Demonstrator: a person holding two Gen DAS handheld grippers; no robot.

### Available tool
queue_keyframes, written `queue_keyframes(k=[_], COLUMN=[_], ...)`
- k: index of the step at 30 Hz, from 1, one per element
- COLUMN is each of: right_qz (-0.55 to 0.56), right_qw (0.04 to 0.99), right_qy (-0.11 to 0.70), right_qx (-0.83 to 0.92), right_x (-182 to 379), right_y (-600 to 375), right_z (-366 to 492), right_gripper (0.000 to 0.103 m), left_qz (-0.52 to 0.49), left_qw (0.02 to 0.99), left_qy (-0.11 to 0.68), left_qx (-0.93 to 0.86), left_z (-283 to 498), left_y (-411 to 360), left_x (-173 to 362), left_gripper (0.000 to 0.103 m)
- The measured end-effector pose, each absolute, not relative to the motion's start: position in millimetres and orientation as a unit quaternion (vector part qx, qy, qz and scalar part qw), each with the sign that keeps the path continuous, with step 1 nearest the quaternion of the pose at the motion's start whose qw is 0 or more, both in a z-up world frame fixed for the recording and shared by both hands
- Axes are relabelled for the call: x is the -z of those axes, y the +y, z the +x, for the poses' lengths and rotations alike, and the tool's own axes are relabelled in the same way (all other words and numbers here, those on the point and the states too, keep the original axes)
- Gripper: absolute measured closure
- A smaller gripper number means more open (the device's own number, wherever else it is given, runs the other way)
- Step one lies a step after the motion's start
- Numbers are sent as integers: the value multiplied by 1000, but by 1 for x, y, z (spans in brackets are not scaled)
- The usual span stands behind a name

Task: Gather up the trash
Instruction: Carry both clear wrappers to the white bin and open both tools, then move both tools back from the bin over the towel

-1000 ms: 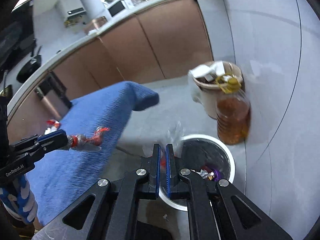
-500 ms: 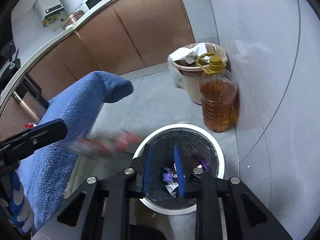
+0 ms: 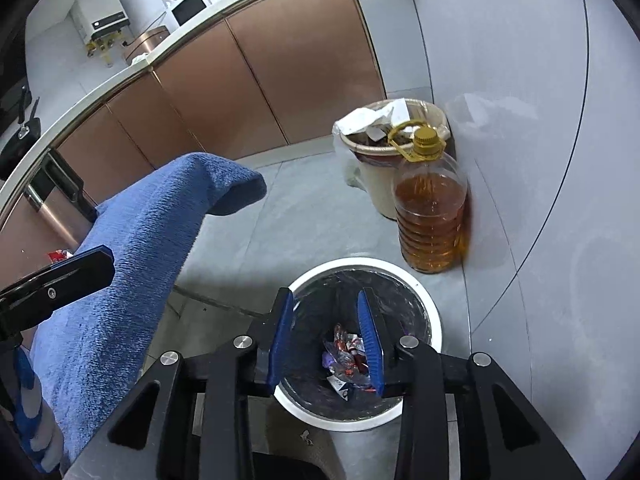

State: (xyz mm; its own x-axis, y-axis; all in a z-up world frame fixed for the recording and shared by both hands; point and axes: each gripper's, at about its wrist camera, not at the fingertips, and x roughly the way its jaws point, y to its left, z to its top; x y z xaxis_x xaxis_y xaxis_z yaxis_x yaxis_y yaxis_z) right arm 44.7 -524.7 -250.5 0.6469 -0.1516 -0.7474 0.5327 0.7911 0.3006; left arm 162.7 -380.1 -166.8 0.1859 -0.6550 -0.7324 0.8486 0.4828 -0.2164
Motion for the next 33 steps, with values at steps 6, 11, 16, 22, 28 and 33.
queue_keyframes(k=[6,11,16,22,28,33], right_qz=[243,224,204,175,147,128], right_qw=[880,892,904,918,933,941], right_qy=[363,354,344,335,316,304], right_qx=[186,171,150,118,91,70], right_x=[233,212,191,165,137,119], right_y=[-507,-486,-463,-431,-399,-375], right_z=[45,47,53,58,56,53], right_gripper=[69,67,66,66,63,59], left_qz=[96,74,56,52,45,37], left_qw=[783,809,827,839,865,899], left_qy=[383,352,331,324,299,272], left_qx=[480,465,451,435,400,342], left_z=[164,162,159,153,143,130], left_y=[-347,-313,-280,-241,-194,-153], left_x=[152,135,120,107,93,80], left_gripper=[60,60,60,60,60,51])
